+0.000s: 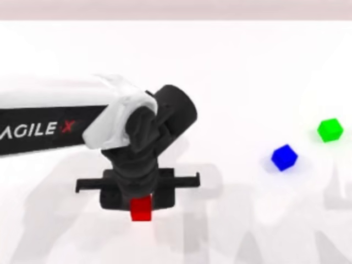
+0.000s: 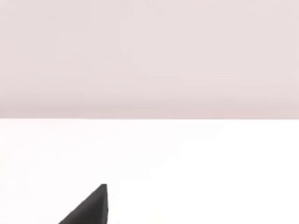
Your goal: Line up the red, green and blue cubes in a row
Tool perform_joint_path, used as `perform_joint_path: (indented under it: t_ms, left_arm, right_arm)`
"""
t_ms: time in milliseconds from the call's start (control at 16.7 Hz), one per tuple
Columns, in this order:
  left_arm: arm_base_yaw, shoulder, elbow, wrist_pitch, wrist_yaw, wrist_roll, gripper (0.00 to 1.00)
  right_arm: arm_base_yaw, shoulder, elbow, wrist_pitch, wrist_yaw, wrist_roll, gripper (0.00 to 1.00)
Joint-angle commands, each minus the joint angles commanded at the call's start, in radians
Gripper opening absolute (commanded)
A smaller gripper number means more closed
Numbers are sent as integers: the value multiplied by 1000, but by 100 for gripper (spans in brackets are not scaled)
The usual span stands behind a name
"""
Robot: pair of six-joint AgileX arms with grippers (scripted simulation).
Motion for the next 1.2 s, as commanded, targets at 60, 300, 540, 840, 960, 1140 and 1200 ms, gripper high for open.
perform_joint_path:
  t_ms: [60,300,540,840,960,1140,1200]
  left_arm:
    - [0,10,-19,28,0,0,0]
    - [-1,19,-37,52,0,0,0]
    - [-1,19,-37,52,0,0,23]
    - [-1,19,-37,52,0,0,60]
    - [-1,19,-37,52,0,0,75]
    - [-1,19,-37,52,0,0,98]
    - [-1,19,-37,52,0,0,100]
  right_arm:
    - [0,0,0,0,0,0,100]
    - [0,0,0,0,0,0,100]
    - [0,0,0,0,0,0,100]
    - [0,0,0,0,0,0,100]
    - [0,0,0,0,0,0,100]
    - [0,0,0,0,0,0,100]
    - [0,0,0,0,0,0,100]
